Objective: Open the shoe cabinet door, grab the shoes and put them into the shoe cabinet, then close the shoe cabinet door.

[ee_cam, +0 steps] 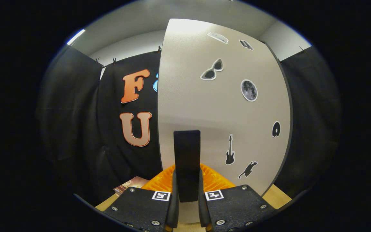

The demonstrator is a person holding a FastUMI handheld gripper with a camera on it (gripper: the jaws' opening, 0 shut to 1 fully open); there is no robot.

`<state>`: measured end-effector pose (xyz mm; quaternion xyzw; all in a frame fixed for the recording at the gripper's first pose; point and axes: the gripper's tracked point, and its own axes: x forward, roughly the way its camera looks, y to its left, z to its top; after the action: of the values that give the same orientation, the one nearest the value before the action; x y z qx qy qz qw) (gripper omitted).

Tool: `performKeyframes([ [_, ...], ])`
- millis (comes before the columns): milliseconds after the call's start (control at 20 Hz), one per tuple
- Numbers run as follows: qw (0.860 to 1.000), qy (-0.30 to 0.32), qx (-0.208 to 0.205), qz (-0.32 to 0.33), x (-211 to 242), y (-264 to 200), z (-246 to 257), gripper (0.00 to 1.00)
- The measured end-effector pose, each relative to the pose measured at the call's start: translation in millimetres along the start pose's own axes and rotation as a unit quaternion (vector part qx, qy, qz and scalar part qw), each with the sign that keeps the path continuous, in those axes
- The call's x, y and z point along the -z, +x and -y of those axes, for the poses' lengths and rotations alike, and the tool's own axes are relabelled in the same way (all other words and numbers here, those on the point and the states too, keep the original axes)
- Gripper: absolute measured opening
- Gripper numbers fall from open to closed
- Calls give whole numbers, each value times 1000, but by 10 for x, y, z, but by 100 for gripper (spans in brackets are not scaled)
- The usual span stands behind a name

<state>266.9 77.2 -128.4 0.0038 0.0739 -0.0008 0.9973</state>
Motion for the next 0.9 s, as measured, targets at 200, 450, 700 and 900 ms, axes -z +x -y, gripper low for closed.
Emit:
performKeyframes([
  [200,1000,5,12,-3,8,-277,139,25],
  [450,999,14,36,-4,26,-620,379,25],
  [700,998,17,64,-8,40,-924,673,24],
  [900,997,8,70,-10,63,-1082,863,21],
])
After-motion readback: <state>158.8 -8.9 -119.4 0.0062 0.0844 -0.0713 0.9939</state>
